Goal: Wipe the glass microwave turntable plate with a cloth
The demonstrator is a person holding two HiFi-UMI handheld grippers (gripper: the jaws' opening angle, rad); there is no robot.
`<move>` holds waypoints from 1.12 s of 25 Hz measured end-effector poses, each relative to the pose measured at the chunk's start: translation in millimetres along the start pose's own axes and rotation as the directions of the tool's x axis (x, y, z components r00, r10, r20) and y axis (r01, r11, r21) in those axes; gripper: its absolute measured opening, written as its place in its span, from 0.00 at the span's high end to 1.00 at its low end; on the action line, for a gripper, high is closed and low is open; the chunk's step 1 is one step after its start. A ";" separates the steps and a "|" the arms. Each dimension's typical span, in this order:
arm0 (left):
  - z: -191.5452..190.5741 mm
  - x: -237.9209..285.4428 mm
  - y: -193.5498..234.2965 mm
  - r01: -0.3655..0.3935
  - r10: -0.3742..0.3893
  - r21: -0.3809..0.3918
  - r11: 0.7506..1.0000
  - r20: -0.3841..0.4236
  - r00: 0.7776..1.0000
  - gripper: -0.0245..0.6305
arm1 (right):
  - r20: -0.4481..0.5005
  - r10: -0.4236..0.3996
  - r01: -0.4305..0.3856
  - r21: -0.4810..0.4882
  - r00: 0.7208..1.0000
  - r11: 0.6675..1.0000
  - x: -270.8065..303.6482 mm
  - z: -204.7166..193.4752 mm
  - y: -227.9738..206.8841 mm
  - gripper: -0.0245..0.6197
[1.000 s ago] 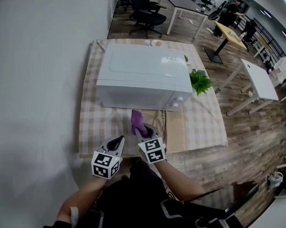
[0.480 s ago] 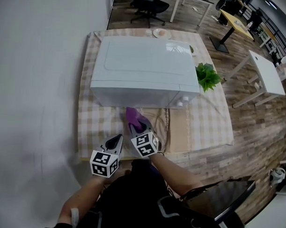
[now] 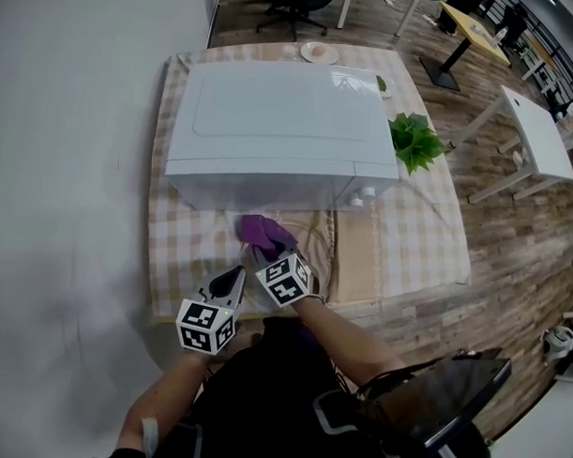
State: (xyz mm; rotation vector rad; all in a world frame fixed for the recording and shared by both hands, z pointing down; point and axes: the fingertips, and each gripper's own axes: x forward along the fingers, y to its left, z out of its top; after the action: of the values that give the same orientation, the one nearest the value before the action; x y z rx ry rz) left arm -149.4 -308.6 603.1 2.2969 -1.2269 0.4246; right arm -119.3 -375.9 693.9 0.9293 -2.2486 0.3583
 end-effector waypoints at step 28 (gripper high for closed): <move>-36.2 20.7 -29.6 0.025 -0.026 -0.012 1.000 -0.073 0.997 0.95 | -0.016 -0.122 0.122 0.009 0.992 0.993 -56.8 -47.7 -74.0 0.81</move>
State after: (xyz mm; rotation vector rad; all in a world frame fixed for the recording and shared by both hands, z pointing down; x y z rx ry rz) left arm -114.7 -288.5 634.8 2.2639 -1.1604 0.4873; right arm -14.5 -376.1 690.7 1.0594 -2.1656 0.3207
